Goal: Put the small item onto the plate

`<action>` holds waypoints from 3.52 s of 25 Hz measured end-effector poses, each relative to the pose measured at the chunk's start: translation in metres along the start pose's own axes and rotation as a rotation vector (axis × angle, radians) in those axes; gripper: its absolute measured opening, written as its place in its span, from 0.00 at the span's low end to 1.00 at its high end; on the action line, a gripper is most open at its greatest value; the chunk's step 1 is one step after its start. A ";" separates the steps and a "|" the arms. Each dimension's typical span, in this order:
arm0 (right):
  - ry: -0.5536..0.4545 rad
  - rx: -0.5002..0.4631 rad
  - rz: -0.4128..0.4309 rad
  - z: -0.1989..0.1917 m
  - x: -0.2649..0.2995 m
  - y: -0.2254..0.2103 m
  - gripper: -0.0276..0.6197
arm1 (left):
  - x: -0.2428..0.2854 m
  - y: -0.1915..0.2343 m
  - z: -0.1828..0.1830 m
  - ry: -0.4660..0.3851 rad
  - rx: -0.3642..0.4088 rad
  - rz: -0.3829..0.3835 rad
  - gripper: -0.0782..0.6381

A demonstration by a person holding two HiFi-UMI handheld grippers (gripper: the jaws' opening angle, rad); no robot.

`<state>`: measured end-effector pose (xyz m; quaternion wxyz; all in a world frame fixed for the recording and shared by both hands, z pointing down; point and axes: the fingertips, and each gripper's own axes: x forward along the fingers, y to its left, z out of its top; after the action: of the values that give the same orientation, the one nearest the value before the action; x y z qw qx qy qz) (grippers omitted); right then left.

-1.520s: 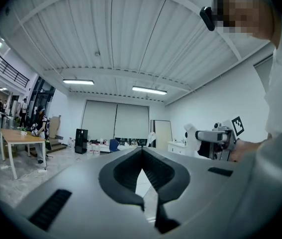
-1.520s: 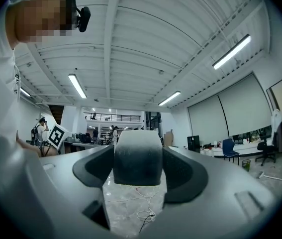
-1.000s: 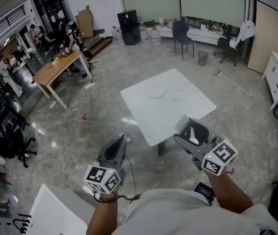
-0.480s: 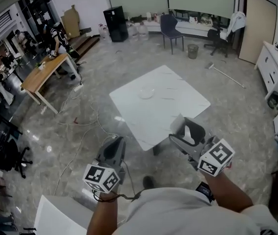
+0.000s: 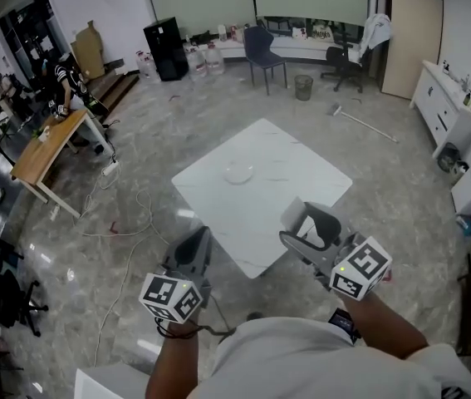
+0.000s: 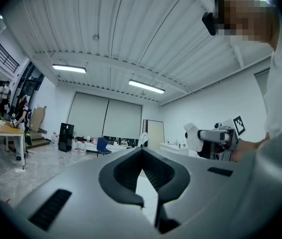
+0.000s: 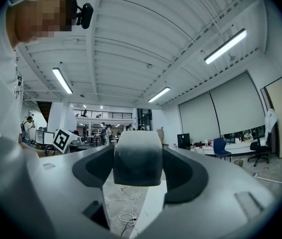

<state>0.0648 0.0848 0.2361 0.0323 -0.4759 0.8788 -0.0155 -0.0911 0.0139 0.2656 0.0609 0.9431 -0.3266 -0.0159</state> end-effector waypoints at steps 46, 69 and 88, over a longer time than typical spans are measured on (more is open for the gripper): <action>0.128 0.046 0.128 -0.073 0.324 -0.291 0.50 | 0.301 0.252 -0.026 0.051 -0.064 0.079 0.12; 0.451 0.192 0.016 -0.306 0.468 -0.367 0.50 | 0.413 0.398 -0.214 0.217 -0.202 -0.037 0.12; 0.823 0.189 -0.021 -0.551 0.505 -0.420 0.50 | 0.467 0.443 -0.379 0.314 -0.286 -0.072 0.12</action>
<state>0.1009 -0.5691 0.7884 -0.2779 -0.4338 0.8082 -0.2852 0.0302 -0.5799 0.7021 0.2438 0.9268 -0.2735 0.0829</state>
